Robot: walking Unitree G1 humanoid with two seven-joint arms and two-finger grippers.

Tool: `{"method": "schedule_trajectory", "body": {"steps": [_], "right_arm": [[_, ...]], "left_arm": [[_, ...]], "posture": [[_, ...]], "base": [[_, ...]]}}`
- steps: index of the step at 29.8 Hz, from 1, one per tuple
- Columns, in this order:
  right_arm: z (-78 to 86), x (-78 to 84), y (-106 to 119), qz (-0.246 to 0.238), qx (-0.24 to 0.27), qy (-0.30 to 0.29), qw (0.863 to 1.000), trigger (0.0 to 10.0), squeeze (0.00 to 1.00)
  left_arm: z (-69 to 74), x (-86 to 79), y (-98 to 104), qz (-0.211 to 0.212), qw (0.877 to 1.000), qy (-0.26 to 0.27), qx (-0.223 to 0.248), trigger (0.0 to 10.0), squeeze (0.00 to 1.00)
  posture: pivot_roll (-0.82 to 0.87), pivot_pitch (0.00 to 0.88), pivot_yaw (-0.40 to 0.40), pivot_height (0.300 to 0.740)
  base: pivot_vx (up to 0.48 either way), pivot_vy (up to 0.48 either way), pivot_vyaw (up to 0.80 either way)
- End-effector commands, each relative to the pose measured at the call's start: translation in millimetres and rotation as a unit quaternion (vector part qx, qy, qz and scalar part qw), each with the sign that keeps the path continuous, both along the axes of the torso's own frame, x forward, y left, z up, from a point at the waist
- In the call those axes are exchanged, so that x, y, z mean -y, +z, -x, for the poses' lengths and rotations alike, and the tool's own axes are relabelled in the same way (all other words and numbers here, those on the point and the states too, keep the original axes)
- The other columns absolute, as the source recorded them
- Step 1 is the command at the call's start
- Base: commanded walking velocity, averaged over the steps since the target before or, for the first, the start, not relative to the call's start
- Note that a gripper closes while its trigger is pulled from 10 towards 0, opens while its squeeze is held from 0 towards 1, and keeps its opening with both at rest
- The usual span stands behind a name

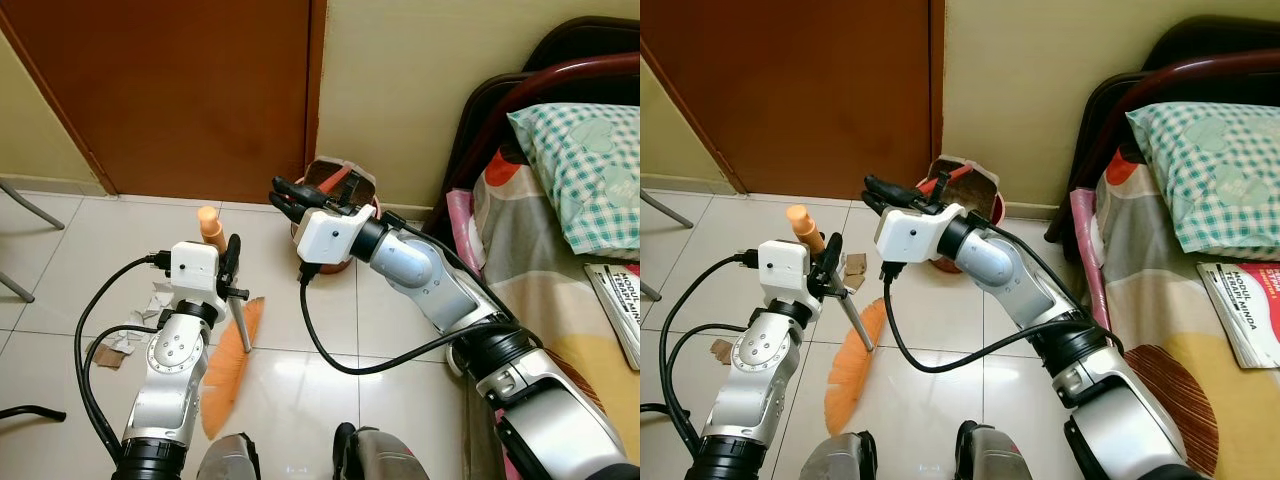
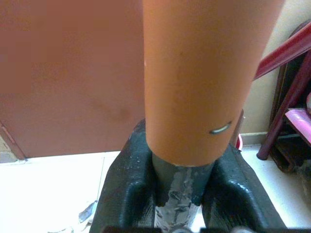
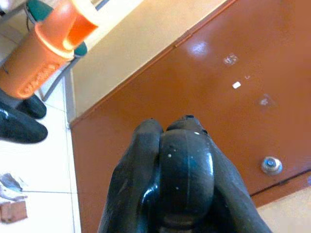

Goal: Sweep floor

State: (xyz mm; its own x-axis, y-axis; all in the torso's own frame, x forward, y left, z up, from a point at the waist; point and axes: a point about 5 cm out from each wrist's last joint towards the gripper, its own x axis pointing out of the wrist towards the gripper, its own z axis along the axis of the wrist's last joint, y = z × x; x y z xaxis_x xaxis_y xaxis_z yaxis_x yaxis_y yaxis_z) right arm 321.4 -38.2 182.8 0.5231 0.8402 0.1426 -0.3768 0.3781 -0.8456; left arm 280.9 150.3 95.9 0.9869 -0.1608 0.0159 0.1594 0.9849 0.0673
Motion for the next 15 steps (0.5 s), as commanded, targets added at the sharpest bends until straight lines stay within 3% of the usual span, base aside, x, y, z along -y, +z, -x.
{"method": "schedule_trajectory", "body": {"steps": [1, 4, 8, 9, 11, 12, 15], "right_arm": [[-2.3, 2.5, 8, 0.005, 0.032, -0.004, 0.999, 10.0, 0.0], [-6.0, 9.3, 43, -0.078, 0.106, -0.034, 0.991, 10.0, 0.0], [0.6, 10.5, 73, -0.114, 0.193, -0.026, 0.974, 10.0, 0.0], [3.6, 9.4, 86, -0.142, 0.206, -0.022, 0.968, 10.0, 0.0], [6.3, 7.3, 96, -0.161, 0.214, -0.017, 0.963, 10.0, 0.0], [8.5, 4.5, 109, -0.203, 0.199, -0.009, 0.959, 10.0, 0.0], [7.3, 3.8, 118, -0.259, 0.163, -0.007, 0.952, 10.0, 0.0]], "left_arm": [[1.2, 4.8, -7, 0.007, 1.0, -0.008, -0.018, 10.0, 0.0], [-0.9, 3.6, -5, 0.005, 1.0, -0.003, -0.013, 10.0, 0.0], [-2.7, 3.8, -4, 0.004, 1.0, -0.001, -0.01, 10.0, 0.0], [-3.4, 4.3, -4, 0.002, 1.0, 0.001, -0.008, 10.0, 0.0], [-3.9, 4.5, -3, 0.001, 1.0, 0.004, -0.006, 10.0, 0.0], [-4.6, 4.2, -2, -0.003, 1.0, 0.008, -0.003, 10.0, 0.0], [-5.4, 3.1, -2, -0.008, 1.0, 0.016, 0.001, 10.0, 0.0]], "posture": [[0.0, 0.133, -0.072, 0.74], [0.0, 0.128, -0.07, 0.74], [0.0, 0.121, -0.066, 0.74], [0.0, 0.121, -0.066, 0.74], [0.0, 0.121, -0.066, 0.74], [0.0, 0.116, -0.067, 0.74], [0.0, 0.114, -0.067, 0.74]], "base": [[0.0, 0.0, 0.0], [0.0, 0.0, 0.0], [0.0, 0.0, 0.0], [0.0, 0.0, 0.0], [0.0, 0.0, 0.0], [0.0, 0.0, 0.0], [0.0, 0.0, 0.0]]}}
